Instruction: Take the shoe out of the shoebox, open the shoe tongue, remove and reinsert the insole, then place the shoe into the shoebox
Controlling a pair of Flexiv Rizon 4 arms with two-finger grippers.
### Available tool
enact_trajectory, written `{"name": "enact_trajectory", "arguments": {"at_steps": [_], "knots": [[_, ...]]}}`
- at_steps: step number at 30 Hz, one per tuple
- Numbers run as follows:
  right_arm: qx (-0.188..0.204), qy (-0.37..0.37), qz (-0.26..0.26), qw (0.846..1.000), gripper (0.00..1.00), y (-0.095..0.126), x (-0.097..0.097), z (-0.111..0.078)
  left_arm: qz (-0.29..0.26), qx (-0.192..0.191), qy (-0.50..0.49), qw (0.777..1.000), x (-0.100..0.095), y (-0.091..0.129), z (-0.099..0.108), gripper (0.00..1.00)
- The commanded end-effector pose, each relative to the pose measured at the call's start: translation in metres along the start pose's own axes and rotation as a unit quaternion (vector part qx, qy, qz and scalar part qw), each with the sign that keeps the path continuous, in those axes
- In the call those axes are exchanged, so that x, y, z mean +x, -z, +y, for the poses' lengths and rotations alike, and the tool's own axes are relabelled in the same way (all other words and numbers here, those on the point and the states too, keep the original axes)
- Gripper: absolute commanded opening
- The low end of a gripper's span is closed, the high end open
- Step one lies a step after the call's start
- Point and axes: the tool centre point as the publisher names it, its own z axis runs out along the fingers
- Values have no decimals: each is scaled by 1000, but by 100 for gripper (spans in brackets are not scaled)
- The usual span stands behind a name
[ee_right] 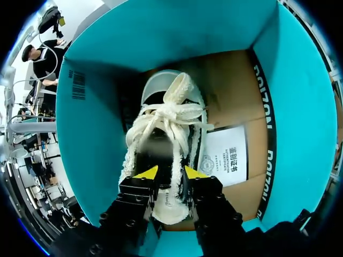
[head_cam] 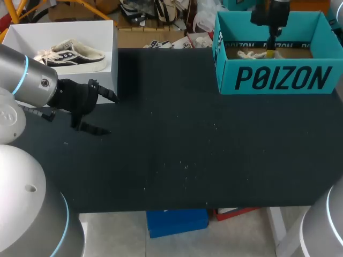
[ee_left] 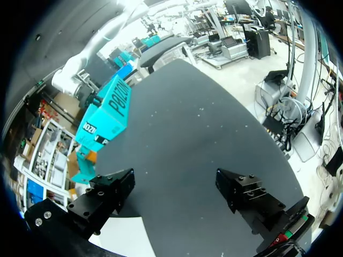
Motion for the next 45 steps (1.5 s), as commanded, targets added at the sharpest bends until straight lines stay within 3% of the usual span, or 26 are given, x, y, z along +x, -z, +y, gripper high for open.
{"name": "enact_trajectory", "arguments": {"at_steps": [1, 14, 22, 26, 30, 35, 43, 45], "knots": [[1, -6, 9, 1000, 34, 4, -4, 0, -3, 0, -1, 1000, 1, -1, 0, 100], [-6, -34, -55, 998, 33, 49, 3, -14, -3, 0, -1, 1000, 1, -1, 0, 100], [-53, -44, -114, 991, 34, 93, 23, -10, -3, 0, -1, 1000, 1, -1, 0, 100], [-79, -38, -140, 986, 37, 111, 42, -4, -3, 0, -1, 1000, 1, -1, 0, 100], [-97, -38, -168, 980, 46, 124, 66, 0, -3, 0, -1, 1000, 1, -1, 0, 100], [-116, -39, -242, 963, 51, 140, 102, 7, -3, 0, -1, 1000, 1, -1, 0, 100], [-100, -33, -341, 934, 75, 134, 149, 22, -3, 0, -1, 1000, 1, -1, 0, 100], [-89, -31, -353, 931, 75, 129, 157, 25, -3, 0, -1, 1000, 1, -1, 0, 100]]}}
